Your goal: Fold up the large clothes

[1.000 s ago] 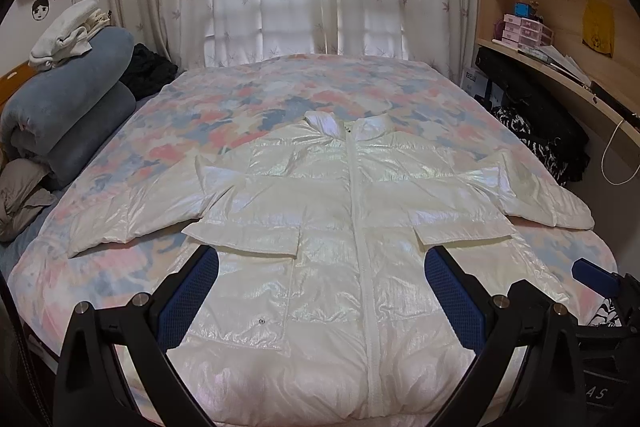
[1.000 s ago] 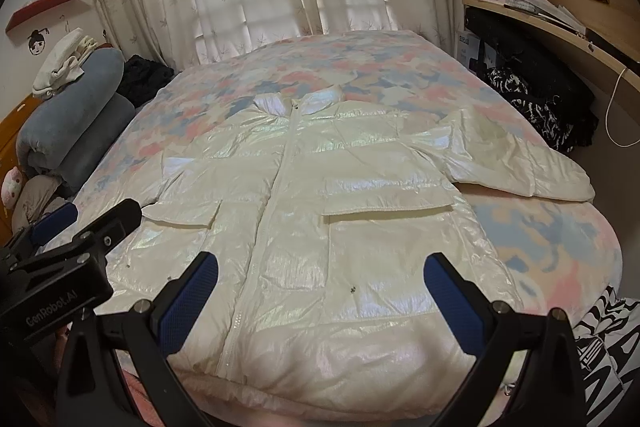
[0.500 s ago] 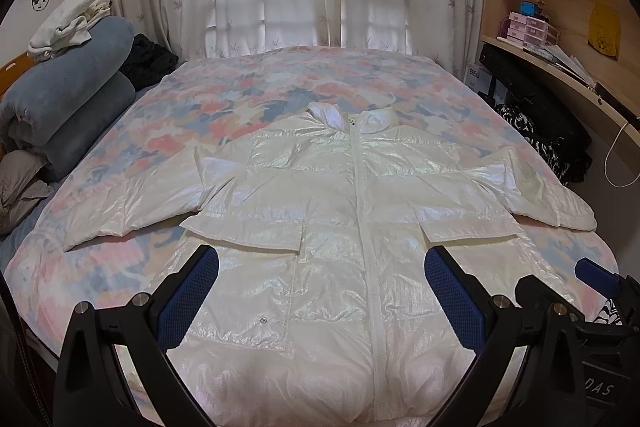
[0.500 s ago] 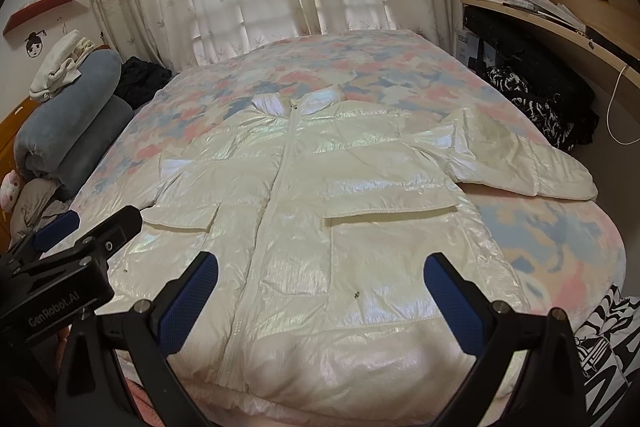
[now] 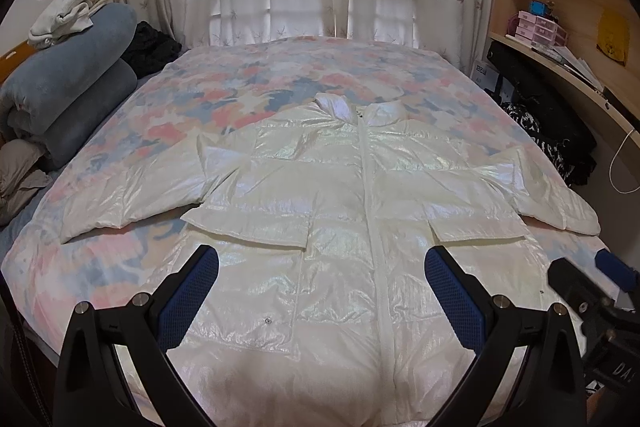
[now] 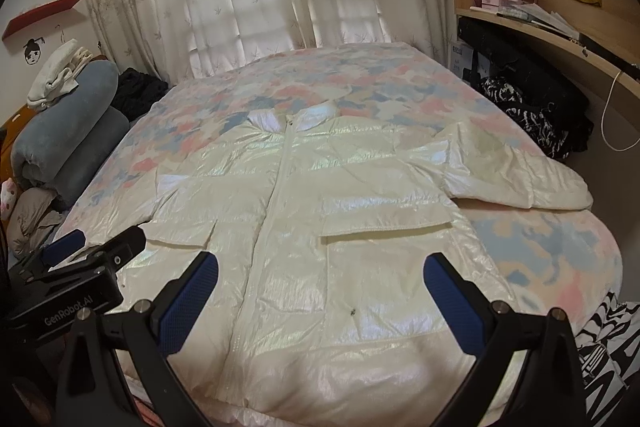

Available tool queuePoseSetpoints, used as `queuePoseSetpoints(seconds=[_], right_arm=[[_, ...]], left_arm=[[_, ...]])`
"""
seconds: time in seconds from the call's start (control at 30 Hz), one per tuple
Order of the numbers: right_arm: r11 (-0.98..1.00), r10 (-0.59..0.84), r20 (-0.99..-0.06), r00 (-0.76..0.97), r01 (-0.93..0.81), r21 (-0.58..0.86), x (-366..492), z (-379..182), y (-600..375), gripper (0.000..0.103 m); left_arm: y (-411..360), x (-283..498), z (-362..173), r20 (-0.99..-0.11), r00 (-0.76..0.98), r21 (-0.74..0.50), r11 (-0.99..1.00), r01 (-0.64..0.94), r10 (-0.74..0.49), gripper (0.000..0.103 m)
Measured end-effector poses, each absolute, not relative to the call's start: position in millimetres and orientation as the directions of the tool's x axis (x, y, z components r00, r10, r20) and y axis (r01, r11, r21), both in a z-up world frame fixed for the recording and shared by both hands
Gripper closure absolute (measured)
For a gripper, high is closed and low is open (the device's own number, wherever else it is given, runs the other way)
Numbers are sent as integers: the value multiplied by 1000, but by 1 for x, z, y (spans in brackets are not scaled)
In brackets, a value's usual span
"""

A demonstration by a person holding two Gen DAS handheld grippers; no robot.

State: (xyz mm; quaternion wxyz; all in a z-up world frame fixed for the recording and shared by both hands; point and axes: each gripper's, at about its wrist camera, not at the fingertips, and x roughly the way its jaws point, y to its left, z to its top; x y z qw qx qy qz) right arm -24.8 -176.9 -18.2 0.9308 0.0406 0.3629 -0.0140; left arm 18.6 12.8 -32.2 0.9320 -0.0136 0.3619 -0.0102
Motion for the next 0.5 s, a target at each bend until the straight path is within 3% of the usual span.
queuePoseSetpoints(seconds=[0.5], right_arm=[[990,-45,-595,803,116,82,-23,37,-213,0]], left_arm=[[13,35,10,-610,791,-29,999,45,-53,1]])
